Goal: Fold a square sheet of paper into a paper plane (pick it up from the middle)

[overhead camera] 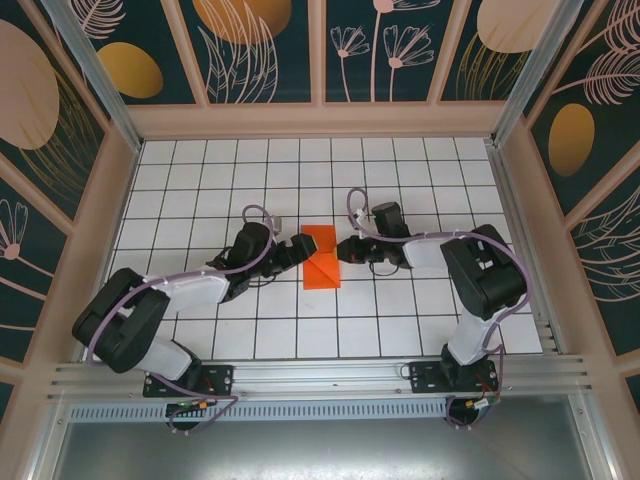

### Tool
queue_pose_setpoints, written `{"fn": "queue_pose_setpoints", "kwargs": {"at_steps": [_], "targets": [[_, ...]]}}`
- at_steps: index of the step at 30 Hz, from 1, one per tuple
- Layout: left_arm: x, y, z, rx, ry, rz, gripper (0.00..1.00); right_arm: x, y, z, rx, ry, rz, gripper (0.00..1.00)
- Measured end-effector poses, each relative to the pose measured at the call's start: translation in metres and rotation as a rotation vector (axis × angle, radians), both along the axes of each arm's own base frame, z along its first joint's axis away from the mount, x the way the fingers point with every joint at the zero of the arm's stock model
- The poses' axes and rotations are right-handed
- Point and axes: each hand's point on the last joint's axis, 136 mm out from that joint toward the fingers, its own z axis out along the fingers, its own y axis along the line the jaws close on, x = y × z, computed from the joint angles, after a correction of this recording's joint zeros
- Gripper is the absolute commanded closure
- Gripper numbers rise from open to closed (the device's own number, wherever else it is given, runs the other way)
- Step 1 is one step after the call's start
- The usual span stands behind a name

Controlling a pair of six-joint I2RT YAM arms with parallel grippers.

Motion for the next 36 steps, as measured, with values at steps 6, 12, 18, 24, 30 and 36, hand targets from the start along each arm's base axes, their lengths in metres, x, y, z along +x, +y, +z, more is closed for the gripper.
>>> {"fn": "queue_pose_setpoints", "kwargs": {"at_steps": [6,12,18,24,30,36], "targets": [[-0.001,-0.012,-0.007,-0.055,0.031,-0.035,0.28,0.007,-0.009,0.004,0.026,0.005,-0.017,0.99],[0.000,-0.020,-0.017,-0.069,0.051,-0.069,0.35,0.006,-0.008,0.005,0.035,0.010,-0.008,0.99],[0.003,-0.030,-0.027,-0.073,0.077,-0.103,0.46,0.008,-0.011,0.004,0.035,0.012,-0.019,0.99],[0.008,-0.038,-0.035,-0.073,0.079,-0.128,0.64,0.008,-0.012,0.004,0.036,0.022,-0.027,0.98],[0.011,-0.040,-0.040,-0.062,0.067,-0.143,0.76,0.008,-0.013,0.004,0.043,0.045,-0.045,0.77],[0.020,-0.046,-0.038,-0.050,0.018,-0.161,0.94,0.015,-0.028,0.030,0.052,0.028,-0.134,0.54]]}}
